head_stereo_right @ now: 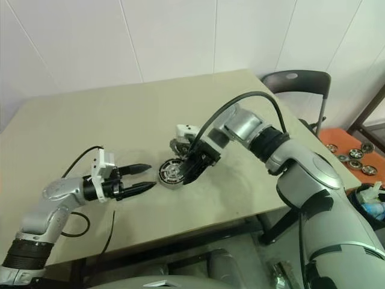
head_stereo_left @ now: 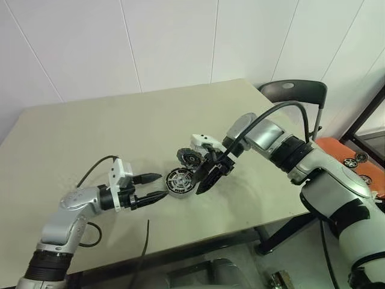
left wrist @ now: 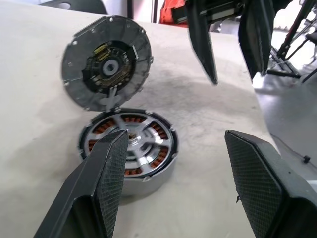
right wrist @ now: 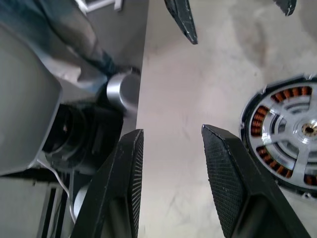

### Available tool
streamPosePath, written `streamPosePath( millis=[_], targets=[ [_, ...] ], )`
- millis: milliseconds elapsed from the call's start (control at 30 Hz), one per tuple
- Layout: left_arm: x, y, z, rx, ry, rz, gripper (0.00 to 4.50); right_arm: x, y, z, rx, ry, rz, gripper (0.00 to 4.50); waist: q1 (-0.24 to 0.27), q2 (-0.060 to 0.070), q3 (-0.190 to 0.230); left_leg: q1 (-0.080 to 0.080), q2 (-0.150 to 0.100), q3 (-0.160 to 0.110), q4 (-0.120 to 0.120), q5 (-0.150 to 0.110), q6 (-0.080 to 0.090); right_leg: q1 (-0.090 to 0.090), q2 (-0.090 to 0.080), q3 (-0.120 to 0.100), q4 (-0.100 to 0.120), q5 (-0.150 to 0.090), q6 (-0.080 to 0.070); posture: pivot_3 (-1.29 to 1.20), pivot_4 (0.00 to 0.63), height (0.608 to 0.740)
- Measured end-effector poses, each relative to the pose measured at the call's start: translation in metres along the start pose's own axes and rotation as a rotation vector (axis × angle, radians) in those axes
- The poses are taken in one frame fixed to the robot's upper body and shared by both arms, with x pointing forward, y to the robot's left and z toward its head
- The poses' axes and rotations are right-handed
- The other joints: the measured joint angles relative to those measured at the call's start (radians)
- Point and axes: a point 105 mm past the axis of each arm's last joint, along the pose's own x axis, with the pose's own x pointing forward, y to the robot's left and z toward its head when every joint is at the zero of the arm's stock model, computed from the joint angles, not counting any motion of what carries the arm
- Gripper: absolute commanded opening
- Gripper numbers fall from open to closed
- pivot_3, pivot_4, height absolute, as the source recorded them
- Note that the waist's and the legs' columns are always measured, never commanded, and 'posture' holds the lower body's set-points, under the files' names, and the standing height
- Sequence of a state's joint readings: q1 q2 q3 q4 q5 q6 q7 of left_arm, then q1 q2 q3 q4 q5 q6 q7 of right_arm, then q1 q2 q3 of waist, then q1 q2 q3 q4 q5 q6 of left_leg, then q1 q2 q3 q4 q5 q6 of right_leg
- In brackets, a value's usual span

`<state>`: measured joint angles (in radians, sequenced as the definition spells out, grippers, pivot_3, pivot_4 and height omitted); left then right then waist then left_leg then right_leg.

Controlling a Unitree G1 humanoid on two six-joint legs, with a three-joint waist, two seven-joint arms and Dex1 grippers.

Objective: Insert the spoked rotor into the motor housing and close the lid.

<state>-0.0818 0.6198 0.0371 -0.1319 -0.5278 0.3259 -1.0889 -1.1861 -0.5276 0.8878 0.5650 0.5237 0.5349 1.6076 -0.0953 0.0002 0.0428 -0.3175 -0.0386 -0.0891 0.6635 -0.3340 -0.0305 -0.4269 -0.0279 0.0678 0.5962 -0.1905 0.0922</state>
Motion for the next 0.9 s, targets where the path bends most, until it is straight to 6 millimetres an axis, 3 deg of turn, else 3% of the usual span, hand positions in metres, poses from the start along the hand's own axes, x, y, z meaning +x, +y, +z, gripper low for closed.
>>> streamPosePath(
  millis=[133, 267, 333, 600, 900],
  targets=[
    [-0.003, 0.002, 0.001, 0.002, 0.002, 0.01, 3.32, -0.006, -0.017, -0.015, -0.115, -0.004, -0.131, 1.95, 0.002, -0.001, -0.001, -0.001, 0.0, 0.001, 0.0, 0.0, 0.0, 0.0, -0.001, 0.0, 0.0, 0.002, -0.003, 0.0, 0.0, 0.74],
    [-0.011, 0.003, -0.002, 0.002, 0.036, 0.005, 3.32, 0.002, -0.036, -0.068, -0.285, 0.16, -0.29, 1.95, 0.017, -0.002, -0.001, -0.001, -0.001, 0.002, 0.0, 0.0, 0.0, 0.0, -0.001, 0.0, -0.001, 0.002, -0.004, 0.0, 0.0, 0.74],
    [-0.014, 0.005, -0.002, 0.005, 0.048, 0.002, 3.32, 0.008, -0.034, -0.08, -0.339, 0.214, -0.267, 1.95, 0.019, 0.0, 0.0, -0.001, -0.001, 0.003, 0.0, 0.0, 0.0, -0.001, 0.0, 0.001, 0.0, 0.002, -0.004, 0.0, 0.0, 0.74],
    [-0.014, 0.011, 0.003, 0.018, 0.047, -0.002, 3.32, 0.016, -0.033, -0.065, -0.59, 0.355, -0.194, 1.95, 0.026, -0.002, -0.001, 0.002, 0.0, 0.003, 0.0, 0.0, 0.0, 0.001, 0.001, 0.001, 0.001, 0.003, -0.005, 0.0, 0.0, 0.74],
    [-0.013, 0.003, -0.009, -0.026, 0.043, 0.016, 3.32, 0.004, -0.03, -0.058, -0.691, 0.448, -0.167, 1.95, 0.027, -0.002, -0.001, 0.002, 0.0, 0.002, 0.0, 0.0, 0.0, 0.001, 0.0, 0.001, 0.001, 0.003, -0.005, 0.0, 0.0, 0.74]
  ],
)
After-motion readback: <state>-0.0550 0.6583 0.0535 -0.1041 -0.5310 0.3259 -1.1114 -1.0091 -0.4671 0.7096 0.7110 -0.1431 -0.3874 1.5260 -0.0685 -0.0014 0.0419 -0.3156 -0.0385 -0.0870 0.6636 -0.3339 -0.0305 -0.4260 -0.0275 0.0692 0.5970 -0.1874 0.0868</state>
